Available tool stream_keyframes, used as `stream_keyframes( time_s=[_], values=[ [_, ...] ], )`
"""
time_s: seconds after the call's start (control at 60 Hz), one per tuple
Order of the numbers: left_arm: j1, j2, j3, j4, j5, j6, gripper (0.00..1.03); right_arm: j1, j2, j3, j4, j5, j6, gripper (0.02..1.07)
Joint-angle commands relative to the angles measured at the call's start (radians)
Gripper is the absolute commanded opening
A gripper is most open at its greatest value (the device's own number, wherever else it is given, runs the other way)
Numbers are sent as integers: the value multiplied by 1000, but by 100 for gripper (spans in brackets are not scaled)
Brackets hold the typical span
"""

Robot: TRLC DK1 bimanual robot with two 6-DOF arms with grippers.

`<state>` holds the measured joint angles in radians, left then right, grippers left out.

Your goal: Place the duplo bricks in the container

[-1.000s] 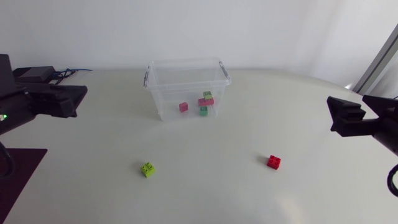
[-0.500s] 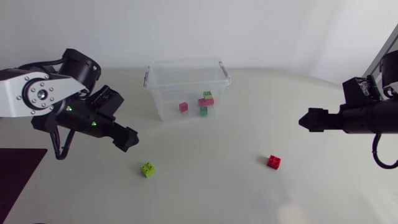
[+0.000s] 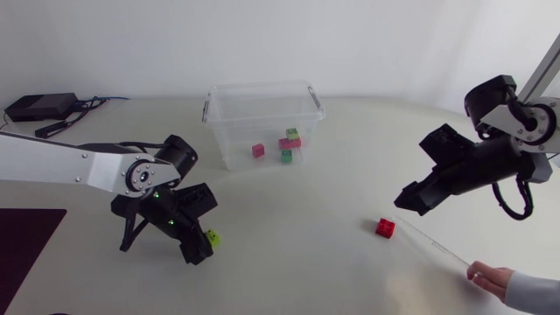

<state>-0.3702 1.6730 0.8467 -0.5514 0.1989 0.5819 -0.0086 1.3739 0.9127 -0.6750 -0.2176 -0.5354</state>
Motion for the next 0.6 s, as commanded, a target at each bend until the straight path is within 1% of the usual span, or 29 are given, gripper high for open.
stream_keyframes(
  time_s=[0.0, 0.05, 0.1, 0.117, 0.167, 0.25, 0.317, 0.367, 0.4, 0.5, 0.583],
  values=[
    [-9, 56, -5, 30, 11, 35, 44, 64, -15, -84, 38, 64, -69, 102],
    [-9, 79, -8, 62, 11, 36, 42, 98, -3, -97, 34, 86, -71, 102],
    [-9, 105, -5, 67, 10, 39, 40, 131, 13, -120, 35, 92, -103, 102],
    [-9, 111, -5, 67, 10, 39, 36, 137, 19, -123, 40, 96, -104, 102],
    [-6, 102, -14, 71, 10, 53, 34, 150, 54, -126, 45, 100, -106, 102],
    [20, 13, -40, 79, 16, 75, 33, 180, 73, -143, 54, 60, -124, 102],
    [56, -61, -43, 65, 17, 79, 33, 217, 102, -144, 51, 61, -117, 99],
    [73, -104, -41, 57, 17, 81, 33, 242, 106, -147, 46, 61, -115, 99],
    [91, -150, -37, 47, 19, 81, 33, 265, 102, -159, 46, 61, -118, 99],
    [146, -289, 25, -42, 51, 87, 33, 341, 70, -190, 26, 63, -133, 99],
    [177, -366, 75, -59, 83, 76, 34, 381, 37, -219, -6, 63, -172, 99]
  ],
)
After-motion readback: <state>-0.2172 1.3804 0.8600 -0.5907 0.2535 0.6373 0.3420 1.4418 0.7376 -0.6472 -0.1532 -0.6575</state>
